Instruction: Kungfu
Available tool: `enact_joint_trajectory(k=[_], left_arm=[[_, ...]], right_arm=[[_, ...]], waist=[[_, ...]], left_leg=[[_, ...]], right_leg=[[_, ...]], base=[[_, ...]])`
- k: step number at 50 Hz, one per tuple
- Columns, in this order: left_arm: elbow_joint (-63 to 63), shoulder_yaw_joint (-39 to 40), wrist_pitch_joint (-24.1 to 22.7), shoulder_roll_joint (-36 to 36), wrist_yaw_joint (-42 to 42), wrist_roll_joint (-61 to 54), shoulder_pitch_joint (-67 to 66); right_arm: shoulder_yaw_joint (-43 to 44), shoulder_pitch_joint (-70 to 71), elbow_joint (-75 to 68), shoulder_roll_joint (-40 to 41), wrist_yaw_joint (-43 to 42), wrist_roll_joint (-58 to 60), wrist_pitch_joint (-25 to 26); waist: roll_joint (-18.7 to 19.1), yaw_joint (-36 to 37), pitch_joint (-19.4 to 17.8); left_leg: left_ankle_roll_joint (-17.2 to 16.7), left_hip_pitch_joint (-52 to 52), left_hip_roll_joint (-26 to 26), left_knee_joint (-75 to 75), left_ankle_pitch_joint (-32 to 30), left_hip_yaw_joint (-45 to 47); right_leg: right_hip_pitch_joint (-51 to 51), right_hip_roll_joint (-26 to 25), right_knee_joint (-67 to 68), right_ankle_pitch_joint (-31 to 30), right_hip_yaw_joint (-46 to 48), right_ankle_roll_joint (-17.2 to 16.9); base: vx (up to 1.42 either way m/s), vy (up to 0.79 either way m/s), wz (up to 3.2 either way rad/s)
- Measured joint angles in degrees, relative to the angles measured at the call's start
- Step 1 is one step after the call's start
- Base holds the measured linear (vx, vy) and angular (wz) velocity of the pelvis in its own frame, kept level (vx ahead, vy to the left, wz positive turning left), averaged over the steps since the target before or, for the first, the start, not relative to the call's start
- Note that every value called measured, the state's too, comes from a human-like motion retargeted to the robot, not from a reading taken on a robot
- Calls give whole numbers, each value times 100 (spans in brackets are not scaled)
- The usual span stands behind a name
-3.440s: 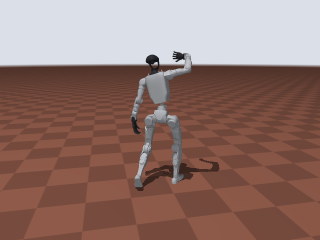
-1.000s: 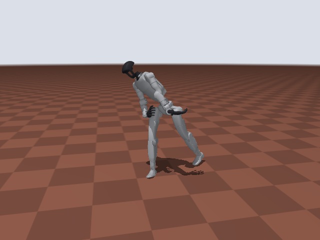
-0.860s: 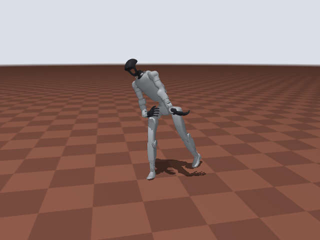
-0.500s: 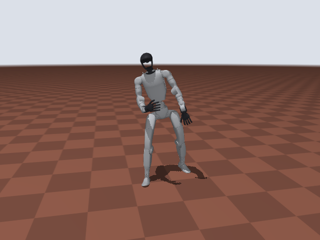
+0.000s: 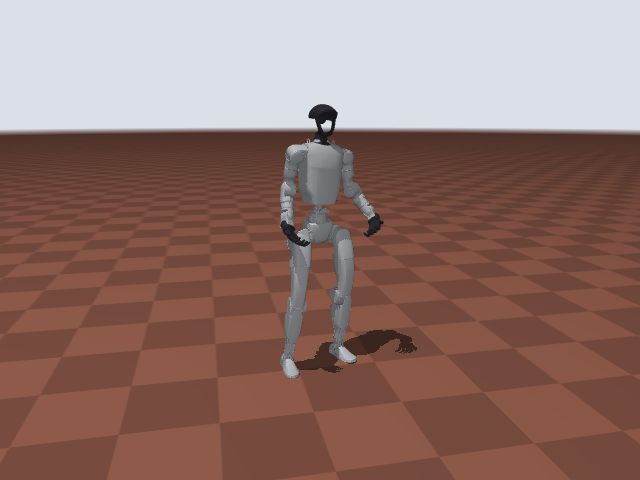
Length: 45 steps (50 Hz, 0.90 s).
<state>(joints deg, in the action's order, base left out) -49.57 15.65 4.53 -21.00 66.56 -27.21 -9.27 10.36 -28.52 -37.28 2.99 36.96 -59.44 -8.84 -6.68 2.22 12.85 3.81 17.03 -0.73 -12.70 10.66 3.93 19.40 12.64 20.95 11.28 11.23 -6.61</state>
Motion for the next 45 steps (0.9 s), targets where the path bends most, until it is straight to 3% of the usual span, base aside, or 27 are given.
enact_joint_trajectory(k=[5,7,8,10,11,12,15,16,20,24,28,31,33,37,41,45], left_arm=[[69,1061,121,845,-53,-577,-676],[87,1147,178,1191,-97,-827,-877],[90,1160,230,1334,-87,-887,-958],[88,1147,368,1512,-1,-889,-1067],[84,1117,442,1546,75,-820,-1092],[70,1069,506,1555,158,-723,-1106],[-83,759,575,1372,336,-221,-988],[-137,623,544,1314,305,-126,-909],[-335,-124,406,997,116,-45,-610],[-705,-830,110,544,-216,451,-230],[-1431,-1712,-782,261,-1632,1508,341],[-1994,-2272,-1514,226,-3121,2689,706],[-2365,-2434,-1767,310,-3956,3575,943],[-3038,-2494,-1546,724,-5226,4647,1079],[-3403,-2179,-1333,1311,-5757,4617,896],[-3487,-1670,-1346,1528,-6205,4364,791]], right_arm=[[-399,151,-99,75,538,-191,782],[-615,211,-97,-34,757,-91,981],[-706,232,-99,-88,863,-29,1066],[-854,248,-117,-151,1048,97,1173],[-924,240,-146,-177,1098,146,1186],[-975,229,-184,-188,1139,184,1207],[-952,155,-299,-125,1198,105,1315],[-940,152,-298,-148,1194,57,1306],[-992,354,-354,-518,1192,224,1227],[-1065,772,-729,-1245,1021,1198,684],[-1134,1130,-1214,-1900,331,2528,-510],[-1070,1487,-1756,-2104,-402,4166,-1454],[-1032,1731,-2124,-2145,-988,5221,-1884],[-1196,2170,-2802,-2011,-1783,6481,-2076],[-1392,2371,-2911,-1827,-2227,7076,-1833],[-1353,2406,-2530,-1834,-2749,7784,-2138]], waist=[[-15,-320,-26],[-55,-489,-82],[-75,-585,-113],[-4,-664,-143],[-65,-530,-102],[-129,-414,-63],[-223,-164,67],[-226,-19,92],[-104,181,16],[215,-93,-95],[382,149,-186],[437,185,-421],[503,133,-622],[583,-52,-813],[648,-462,-861],[694,-737,-997]], left_leg=[[169,-399,-187,707,-235,101],[213,-512,-405,803,-264,77],[234,-575,-517,833,-274,45],[232,-670,-547,874,-295,-1],[234,-667,-605,866,-287,146],[236,-658,-670,851,-289,219],[227,-594,-739,801,-326,34],[234,-573,-716,814,-323,133],[339,-571,-742,824,-320,306],[264,-556,-717,760,-356,131],[334,-692,-665,947,-349,443],[323,-721,-640,920,-337,502],[325,-761,-617,901,-333,521],[384,-847,-591,959,-318,739],[389,-813,-535,968,-306,892],[364,-828,-434,1019,-296,1106]], right_leg=[[50,-1342,273,456,-671,-36],[-124,-1663,-99,275,-803,-53],[-218,-1740,-309,-46,-769,218],[-435,-1965,-740,-28,-533,1326],[-685,-1661,-922,-1,185,1368],[-854,-1481,-1053,50,516,1326],[-650,-1626,-1016,190,-638,672],[-646,-1464,-1032,129,-327,602],[-812,-1433,-1162,20,162,894],[-798,-1434,-1186,-78,-114,728],[-692,-1452,-1037,-141,15,738],[-689,-1455,-986,-196,-71,727],[-722,-1450,-984,-246,-102,663],[-751,-1482,-1029,-464,-267,382],[-648,-1472,-1027,-589,-424,-139],[-518,-1420,-957,-312,-491,-688]], base=[[-3,14,2],[-4,21,20],[-1,21,25],[5,17,-11],[13,11,-75],[17,5,-82],[10,3,-21],[-2,9,-38],[-10,15,-35],[-14,18,11],[-12,12,-60],[-23,0,-41],[-29,-1,-19],[-21,-7,-38],[-15,-9,-35],[-21,-9,-61]])
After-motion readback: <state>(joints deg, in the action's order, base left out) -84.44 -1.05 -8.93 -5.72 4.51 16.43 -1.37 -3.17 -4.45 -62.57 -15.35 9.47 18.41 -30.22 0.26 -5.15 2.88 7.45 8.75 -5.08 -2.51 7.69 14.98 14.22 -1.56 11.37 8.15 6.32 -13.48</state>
